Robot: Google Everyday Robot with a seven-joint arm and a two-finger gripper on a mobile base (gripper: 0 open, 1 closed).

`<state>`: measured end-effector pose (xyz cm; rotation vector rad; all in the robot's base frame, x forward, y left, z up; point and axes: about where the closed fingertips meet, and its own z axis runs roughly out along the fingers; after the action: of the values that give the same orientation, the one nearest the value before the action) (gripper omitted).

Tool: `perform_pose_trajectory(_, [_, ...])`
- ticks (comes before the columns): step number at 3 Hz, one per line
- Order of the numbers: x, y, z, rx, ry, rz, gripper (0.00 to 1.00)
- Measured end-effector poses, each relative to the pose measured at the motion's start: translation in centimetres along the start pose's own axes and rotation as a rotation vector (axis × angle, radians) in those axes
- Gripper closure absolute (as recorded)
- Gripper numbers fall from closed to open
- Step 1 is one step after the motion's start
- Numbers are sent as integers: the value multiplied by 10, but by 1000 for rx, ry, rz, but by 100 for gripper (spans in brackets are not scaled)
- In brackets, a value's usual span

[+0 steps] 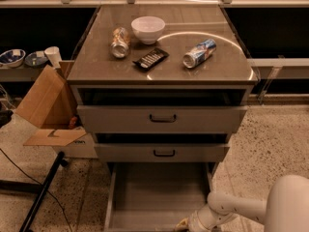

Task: Close bottom drawer

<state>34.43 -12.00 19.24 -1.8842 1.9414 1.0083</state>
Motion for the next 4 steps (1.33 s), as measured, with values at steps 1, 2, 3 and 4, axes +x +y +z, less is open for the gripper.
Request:
perform_pose_trajectory(1, [2, -5, -14, 71, -27, 10, 95])
perform_pose_trajectory(2, [1, -5, -14, 71, -27, 10, 100])
perform_pose_trajectory(3, [1, -11, -11, 81, -43, 9, 100])
perform_pose_trajectory(4, [0, -13, -11, 84, -49, 8, 100])
